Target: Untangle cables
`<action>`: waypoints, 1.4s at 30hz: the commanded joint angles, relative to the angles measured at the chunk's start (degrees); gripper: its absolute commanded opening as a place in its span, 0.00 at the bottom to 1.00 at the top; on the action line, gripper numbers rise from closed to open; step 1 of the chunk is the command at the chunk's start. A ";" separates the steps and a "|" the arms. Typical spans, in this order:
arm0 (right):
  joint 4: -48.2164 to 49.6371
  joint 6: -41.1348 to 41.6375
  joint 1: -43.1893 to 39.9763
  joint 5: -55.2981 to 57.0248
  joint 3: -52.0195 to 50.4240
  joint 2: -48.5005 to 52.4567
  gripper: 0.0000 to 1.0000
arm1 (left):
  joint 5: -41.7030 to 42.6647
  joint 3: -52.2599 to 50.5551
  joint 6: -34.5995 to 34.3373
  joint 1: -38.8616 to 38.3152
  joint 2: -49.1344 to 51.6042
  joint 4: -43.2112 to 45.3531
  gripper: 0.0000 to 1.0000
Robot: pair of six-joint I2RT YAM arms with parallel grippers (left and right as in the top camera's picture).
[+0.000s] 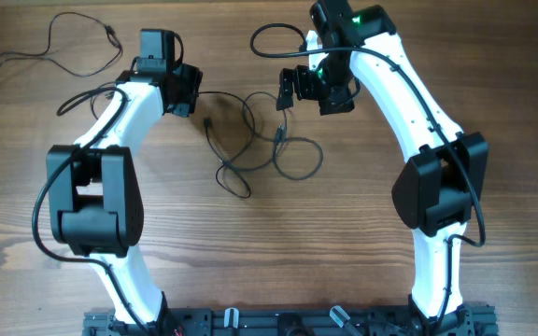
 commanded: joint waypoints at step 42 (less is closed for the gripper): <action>4.00 1.73 5.25 4.48 0.15 0.85 1.00 | 15.43 16.79 20.70 10.29 -29.81 13.51 0.04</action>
